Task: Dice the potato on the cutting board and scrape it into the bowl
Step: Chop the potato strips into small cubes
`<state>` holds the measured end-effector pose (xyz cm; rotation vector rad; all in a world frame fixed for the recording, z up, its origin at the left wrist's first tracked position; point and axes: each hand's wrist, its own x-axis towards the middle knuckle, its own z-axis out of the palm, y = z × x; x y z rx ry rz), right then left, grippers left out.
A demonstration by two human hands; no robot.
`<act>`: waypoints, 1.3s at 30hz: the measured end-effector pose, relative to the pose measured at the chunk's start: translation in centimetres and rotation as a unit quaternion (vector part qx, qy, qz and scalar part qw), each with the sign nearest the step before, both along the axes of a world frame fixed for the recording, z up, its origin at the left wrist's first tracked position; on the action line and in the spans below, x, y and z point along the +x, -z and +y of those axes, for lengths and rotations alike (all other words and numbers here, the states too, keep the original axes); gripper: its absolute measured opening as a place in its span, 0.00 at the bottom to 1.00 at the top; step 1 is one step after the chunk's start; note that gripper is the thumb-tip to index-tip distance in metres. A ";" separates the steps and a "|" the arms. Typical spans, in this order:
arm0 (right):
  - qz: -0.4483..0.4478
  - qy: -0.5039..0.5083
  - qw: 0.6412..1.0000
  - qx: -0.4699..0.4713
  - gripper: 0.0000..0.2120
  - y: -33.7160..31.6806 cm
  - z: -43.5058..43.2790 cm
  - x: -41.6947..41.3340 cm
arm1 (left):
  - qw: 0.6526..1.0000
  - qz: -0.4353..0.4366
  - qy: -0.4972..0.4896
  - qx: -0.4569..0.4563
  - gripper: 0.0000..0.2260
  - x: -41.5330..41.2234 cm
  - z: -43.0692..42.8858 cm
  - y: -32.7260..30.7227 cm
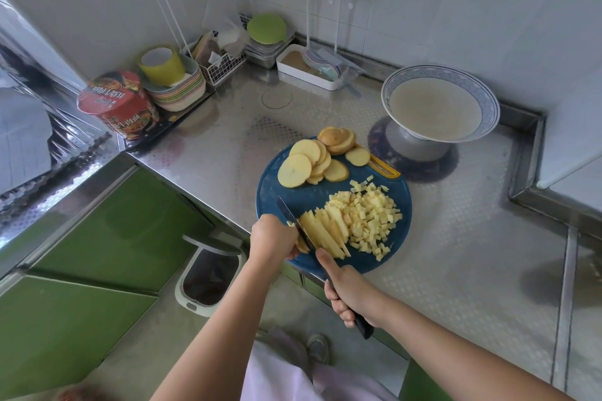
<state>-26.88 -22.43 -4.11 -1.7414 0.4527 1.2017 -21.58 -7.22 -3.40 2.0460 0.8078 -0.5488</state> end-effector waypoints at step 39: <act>-0.415 -0.283 0.822 -0.268 0.35 -3.4 -8.2 1.8 | 0.937 -0.316 -0.074 0.132 0.27 -2.6 -5.3 -2.7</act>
